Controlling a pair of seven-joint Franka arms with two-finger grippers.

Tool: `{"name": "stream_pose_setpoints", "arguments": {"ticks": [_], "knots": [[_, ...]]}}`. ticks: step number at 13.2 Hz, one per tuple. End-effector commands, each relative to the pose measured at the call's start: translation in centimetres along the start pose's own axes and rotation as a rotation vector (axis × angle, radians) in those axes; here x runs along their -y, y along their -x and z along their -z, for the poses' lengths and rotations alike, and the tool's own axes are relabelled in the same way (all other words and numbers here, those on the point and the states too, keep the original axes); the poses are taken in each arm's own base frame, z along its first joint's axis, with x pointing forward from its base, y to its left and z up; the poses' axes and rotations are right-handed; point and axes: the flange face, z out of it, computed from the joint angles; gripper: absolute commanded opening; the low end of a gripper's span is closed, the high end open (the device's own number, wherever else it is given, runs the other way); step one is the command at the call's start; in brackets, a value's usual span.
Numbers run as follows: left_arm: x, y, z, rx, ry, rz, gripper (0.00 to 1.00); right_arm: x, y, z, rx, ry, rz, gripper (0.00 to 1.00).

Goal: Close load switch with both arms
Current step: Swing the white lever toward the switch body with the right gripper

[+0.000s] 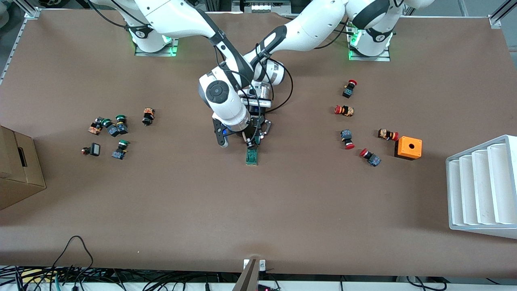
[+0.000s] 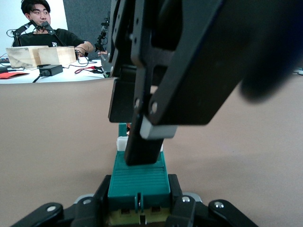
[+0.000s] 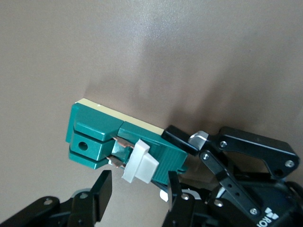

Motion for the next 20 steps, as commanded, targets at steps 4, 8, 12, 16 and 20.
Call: {"name": "stream_pose_setpoints", "arguments": {"ticks": [4,8,12,16,20], "knots": [[-1.5,0.5,-1.0,-0.008,0.046,-0.005,0.26,-0.7,0.6,-1.1,-0.013,-0.015,0.017,0.47],[-1.9,0.0,-1.4,-0.017,0.044,0.006,0.26,-0.2,0.4,-0.4,-0.011,-0.028,0.025,0.36],[-2.0,0.3,-1.7,-0.017,0.041,0.007,0.26,0.8,0.1,1.0,-0.011,-0.048,0.024,0.36],[-2.1,0.3,-1.7,-0.017,0.042,0.006,0.26,1.2,0.0,2.1,-0.008,-0.049,0.02,0.36],[-2.1,0.3,-1.7,-0.017,0.042,0.004,0.26,1.2,0.0,2.3,-0.009,-0.045,0.02,0.29]]}}
